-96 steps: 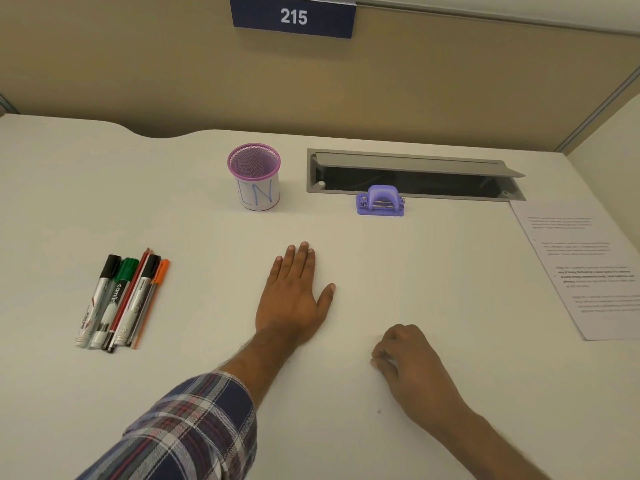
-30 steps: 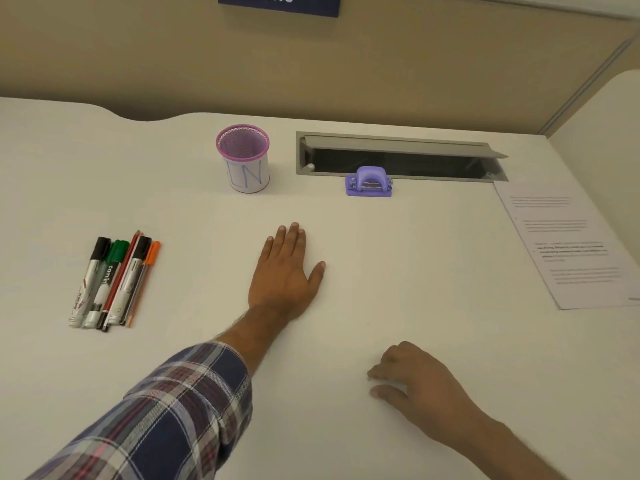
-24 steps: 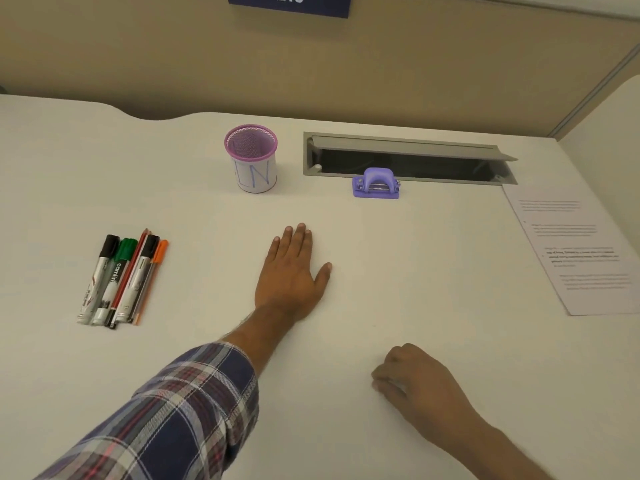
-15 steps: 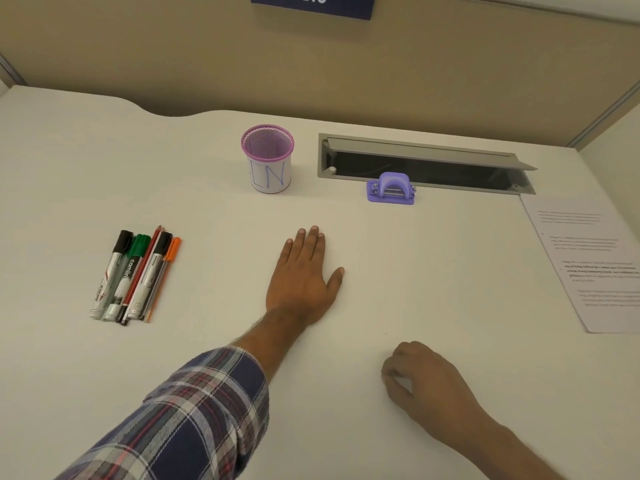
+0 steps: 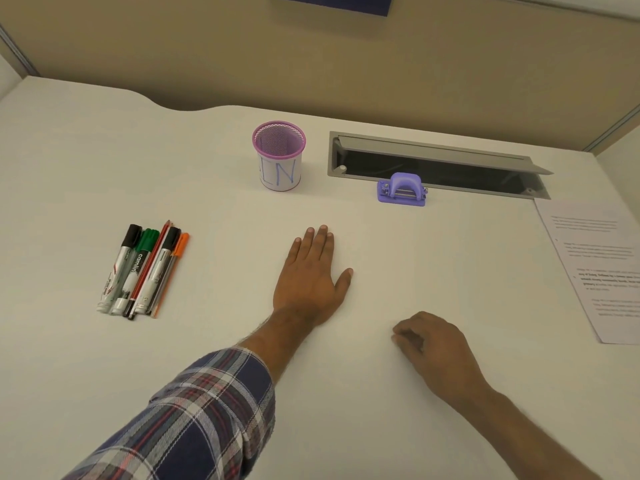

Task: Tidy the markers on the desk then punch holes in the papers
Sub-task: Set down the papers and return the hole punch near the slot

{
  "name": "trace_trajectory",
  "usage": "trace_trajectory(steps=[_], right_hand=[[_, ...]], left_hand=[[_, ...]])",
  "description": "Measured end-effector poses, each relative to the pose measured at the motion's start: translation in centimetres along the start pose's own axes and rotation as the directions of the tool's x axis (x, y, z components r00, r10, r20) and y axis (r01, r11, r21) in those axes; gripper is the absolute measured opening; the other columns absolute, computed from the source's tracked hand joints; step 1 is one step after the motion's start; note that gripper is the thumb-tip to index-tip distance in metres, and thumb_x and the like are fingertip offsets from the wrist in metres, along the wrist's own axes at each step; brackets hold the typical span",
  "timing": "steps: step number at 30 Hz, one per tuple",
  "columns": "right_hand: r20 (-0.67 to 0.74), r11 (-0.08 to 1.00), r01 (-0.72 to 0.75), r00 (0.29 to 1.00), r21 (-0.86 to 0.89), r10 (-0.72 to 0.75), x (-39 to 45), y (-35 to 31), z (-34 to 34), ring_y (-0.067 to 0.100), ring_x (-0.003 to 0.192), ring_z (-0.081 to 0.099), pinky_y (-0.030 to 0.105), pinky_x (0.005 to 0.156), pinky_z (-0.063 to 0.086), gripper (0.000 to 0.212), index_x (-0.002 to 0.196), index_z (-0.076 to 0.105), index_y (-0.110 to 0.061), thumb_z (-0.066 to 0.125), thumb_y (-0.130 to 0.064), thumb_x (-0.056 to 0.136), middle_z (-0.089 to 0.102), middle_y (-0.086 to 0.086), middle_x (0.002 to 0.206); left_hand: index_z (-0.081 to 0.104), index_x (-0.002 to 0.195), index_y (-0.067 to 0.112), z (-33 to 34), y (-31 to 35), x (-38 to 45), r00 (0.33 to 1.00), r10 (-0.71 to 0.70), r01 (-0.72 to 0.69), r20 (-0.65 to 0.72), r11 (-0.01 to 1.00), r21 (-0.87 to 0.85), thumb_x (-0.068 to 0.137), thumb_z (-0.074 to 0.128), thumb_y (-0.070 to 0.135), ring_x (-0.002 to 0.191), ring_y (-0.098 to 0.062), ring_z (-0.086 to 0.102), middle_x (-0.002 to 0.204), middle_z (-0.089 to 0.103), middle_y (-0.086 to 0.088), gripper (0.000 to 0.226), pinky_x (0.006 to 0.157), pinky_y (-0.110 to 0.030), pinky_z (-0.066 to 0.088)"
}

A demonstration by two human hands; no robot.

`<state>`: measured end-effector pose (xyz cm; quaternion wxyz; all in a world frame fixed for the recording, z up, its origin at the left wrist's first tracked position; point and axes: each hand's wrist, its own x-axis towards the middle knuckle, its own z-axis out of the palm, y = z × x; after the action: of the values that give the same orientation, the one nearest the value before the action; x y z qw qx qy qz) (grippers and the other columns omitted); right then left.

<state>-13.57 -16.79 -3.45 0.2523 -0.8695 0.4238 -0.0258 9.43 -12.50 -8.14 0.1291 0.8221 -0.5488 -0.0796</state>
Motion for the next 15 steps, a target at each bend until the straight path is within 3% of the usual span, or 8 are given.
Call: trace_trajectory(steps=[2,7,15], right_hand=[[-0.001,1.000,0.012,1.000,-0.008,-0.012,0.0,0.0,-0.1,0.003,0.075,0.058,0.009,0.067,0.038,0.010,0.094,0.072,-0.023,0.063,-0.025,0.089,0.062,-0.013,0.081],[0.048,0.985,0.095,0.995,-0.142,-0.089,0.2,-0.3,-0.2,0.012,0.077,0.054,0.025,0.069,0.044,0.017,0.090,0.071,-0.021,0.055,-0.024,0.094,0.053,-0.012,0.076],[0.146,0.961,0.127,0.985,-0.245,-0.093,1.2,-1.1,-0.6,0.017,0.077,0.051,0.028,0.067,0.042,0.021,0.082,0.061,-0.015,0.044,-0.020,0.093,0.056,-0.003,0.081]], left_hand=[[0.006,0.156,0.015,0.0,0.0,0.0,1.000,0.000,0.000,0.000,1.000,0.000,0.096,0.017,0.059,0.152,-0.017,-0.003,0.165,0.001,0.000,0.075,0.124,-0.036,0.002],[0.005,0.156,0.015,-0.1,0.0,-0.1,1.000,-0.003,0.003,0.007,1.000,-0.005,0.096,0.017,0.059,0.152,-0.017,-0.004,0.165,0.000,0.000,0.075,0.124,-0.037,0.002],[0.003,0.156,0.016,-0.2,0.2,0.0,1.000,-0.008,0.008,0.022,1.000,-0.010,0.096,0.016,0.060,0.152,-0.017,-0.005,0.165,-0.002,0.001,0.076,0.124,-0.037,0.002]])
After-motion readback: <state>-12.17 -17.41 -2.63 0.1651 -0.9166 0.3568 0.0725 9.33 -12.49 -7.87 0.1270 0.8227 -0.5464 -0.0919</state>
